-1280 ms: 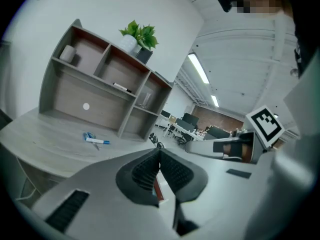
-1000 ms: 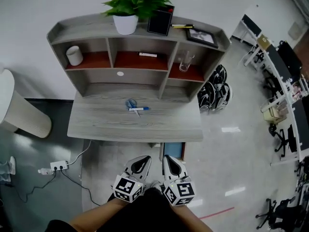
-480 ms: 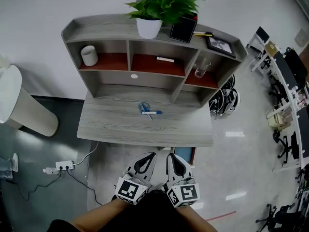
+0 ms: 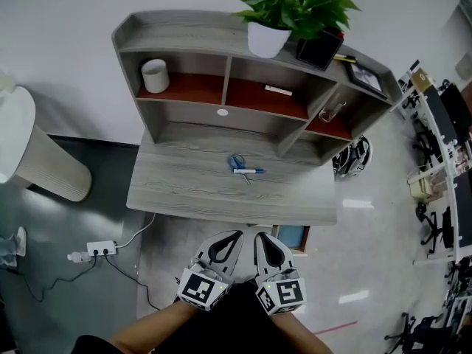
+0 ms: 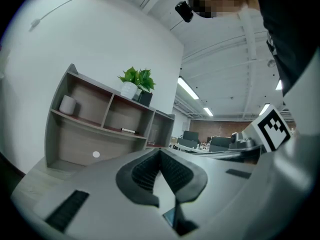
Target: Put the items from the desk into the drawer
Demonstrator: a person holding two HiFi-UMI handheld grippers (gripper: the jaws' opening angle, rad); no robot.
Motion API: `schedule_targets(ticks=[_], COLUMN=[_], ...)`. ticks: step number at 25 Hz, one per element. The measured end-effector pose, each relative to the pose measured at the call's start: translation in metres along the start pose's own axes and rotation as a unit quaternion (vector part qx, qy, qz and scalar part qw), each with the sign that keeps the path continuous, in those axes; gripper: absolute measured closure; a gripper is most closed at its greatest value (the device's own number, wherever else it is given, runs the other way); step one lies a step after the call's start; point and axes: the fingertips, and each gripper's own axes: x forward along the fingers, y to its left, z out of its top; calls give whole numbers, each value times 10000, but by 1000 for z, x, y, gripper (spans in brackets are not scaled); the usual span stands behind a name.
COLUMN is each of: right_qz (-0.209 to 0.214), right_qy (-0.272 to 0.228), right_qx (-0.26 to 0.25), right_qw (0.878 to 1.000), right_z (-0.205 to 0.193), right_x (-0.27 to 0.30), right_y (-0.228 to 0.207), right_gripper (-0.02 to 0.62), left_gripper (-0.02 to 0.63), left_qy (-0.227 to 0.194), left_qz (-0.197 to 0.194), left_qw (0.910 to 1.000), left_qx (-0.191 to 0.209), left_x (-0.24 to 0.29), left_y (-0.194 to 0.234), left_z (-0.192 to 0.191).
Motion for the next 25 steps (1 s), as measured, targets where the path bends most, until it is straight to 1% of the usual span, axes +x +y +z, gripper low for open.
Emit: schedule_targets(ticks=[4, 6, 10, 13, 17, 22, 25], right_qz=[170, 243, 344, 435, 597, 701, 759], right_qy=[192, 340, 558, 694, 941, 1188, 1333], right_qx=[-130, -92, -59, -214, -435, -666, -627], right_qw=[9996, 9991, 9978, 9964, 9928, 9882, 9862], right_z=[-7, -10, -18, -28, -44, -59, -62], right_x=[15, 22, 36, 48, 70, 105, 120], right_y=[12, 14, 11, 6, -3, -26, -41], right_gripper=[574, 574, 574, 573, 572, 572, 572], left_gripper=[592, 592, 592, 592, 592, 592, 592], left_qy=[52, 59, -5, 15, 82, 191, 270], left_qz=[209, 260, 343, 449, 567, 620, 682], left_qw=[9998, 9996, 9994, 9990, 9984, 9979, 9973], left_qx=[34, 27, 41, 5, -16, 32, 40], left_x=[-9, -14, -21, -27, -26, -12, -1], left_y=[25, 31, 41, 48, 55, 68, 73], left_z=[-6, -6, -3, -12, -24, -30, -31])
